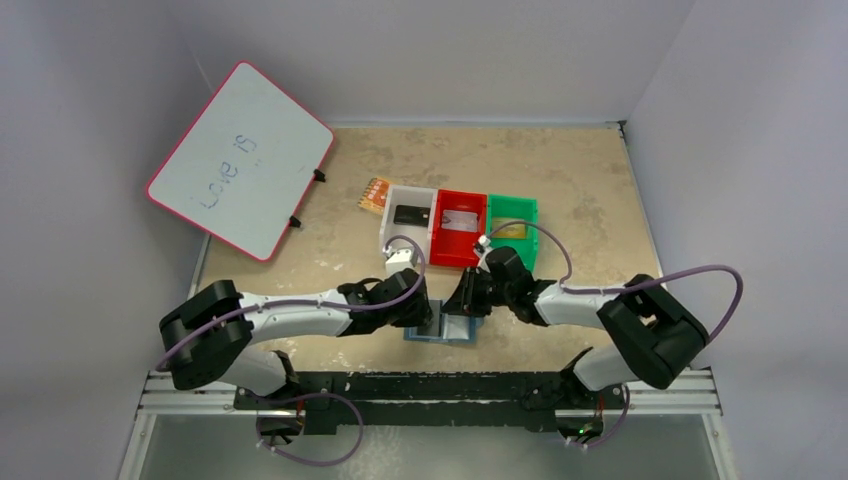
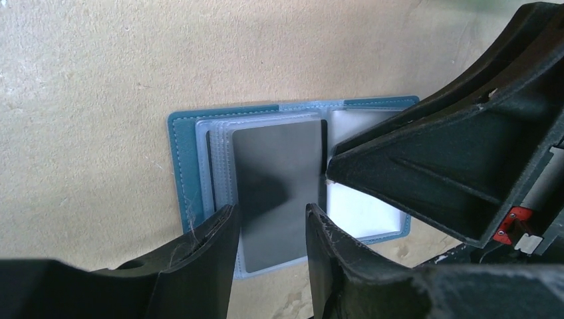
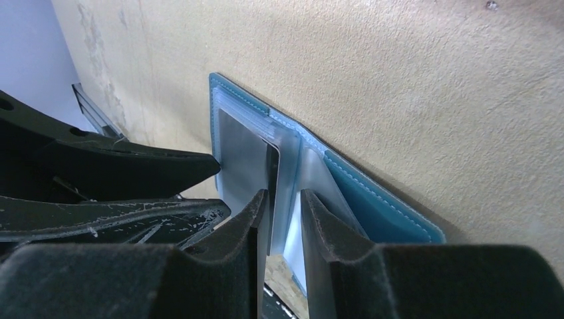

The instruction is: Take the credit cards out of the card holder

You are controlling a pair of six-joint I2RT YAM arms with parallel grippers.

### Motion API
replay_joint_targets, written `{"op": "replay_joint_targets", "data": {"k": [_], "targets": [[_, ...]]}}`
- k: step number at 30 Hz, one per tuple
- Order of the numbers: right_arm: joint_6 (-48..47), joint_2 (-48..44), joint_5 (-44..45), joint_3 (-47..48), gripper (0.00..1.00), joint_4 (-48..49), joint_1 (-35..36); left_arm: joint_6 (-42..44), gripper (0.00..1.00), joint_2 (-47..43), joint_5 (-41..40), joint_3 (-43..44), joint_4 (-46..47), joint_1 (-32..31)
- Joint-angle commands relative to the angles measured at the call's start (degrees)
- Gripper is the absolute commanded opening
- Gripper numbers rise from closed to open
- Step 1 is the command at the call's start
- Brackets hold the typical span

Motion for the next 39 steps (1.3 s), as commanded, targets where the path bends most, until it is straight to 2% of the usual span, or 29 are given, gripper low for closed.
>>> {"op": "replay_joint_targets", "data": {"k": [1, 6, 12, 15, 18, 22, 25, 28, 32, 39], "targets": [[1.07, 1.67, -2.14, -1.14, 0.27, 5.17, 0.15, 1.38, 0.4, 1.52, 0.94, 0.42, 2.57, -0.27], [3.53, 3.83, -4.22, -2.25, 0.24, 9.98, 0.15, 1.22, 0.37, 3.28, 1.92, -0.87, 3.44, -0.3], [5.04, 3.93, -3.28, -2.8, 0.2, 9.61, 0.15, -0.27, 0.34, 2.48, -0.28, -2.05, 1.08, -0.35], [6.28, 3.02, -3.56, -3.28, 0.25, 10.46, 0.15, -0.3, 0.33, 2.5, -0.47, -2.21, 0.57, -0.36], [7.24, 1.73, -4.41, -3.96, 0.26, 11.48, 0.15, -0.33, 0.31, 2.87, -0.61, -2.1, -0.05, -0.36], [8.15, -0.34, -3.93, -4.79, 0.2, 11.33, 0.17, -0.21, 0.29, 3.61, -1.59, -1.08, -2.58, -0.31], [8.67, -1.49, -4.12, -5.54, 0.2, 11.12, 0.15, -0.13, 0.27, 4.01, -2.03, -0.7, -3.48, -0.35], [9.82, -1.67, -5.58, -6.77, 0.16, 14.35, 0.16, -0.03, 0.27, 4.45, -1.84, -0.56, -3.48, -0.35], [14.13, 1.27, -7.19, -8.7, 0.14, 23.46, 0.15, 0.21, 0.26, 5.17, -1.51, -0.38, -3.11, -0.35], [15.29, 2.1, -6.91, -9.68, 0.05, 23.11, 0.16, 0.38, 0.23, 5.12, -2.45, 0.05, -4.66, -0.45]]}}
